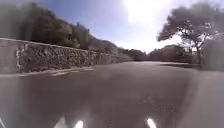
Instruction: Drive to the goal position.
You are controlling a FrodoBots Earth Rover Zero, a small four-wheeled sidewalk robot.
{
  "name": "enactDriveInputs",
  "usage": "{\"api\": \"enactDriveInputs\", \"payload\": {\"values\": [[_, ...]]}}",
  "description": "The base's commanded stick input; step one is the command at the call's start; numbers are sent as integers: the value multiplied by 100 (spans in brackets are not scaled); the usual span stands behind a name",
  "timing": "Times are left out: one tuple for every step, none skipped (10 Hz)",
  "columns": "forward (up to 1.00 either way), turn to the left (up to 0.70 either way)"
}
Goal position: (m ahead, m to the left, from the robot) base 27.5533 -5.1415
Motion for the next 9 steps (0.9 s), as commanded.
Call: {"api": "enactDriveInputs", "payload": {"values": [[85,0],[85,0],[85,0],[85,0],[85,0],[85,0],[85,0],[85,0],[85,0]]}}
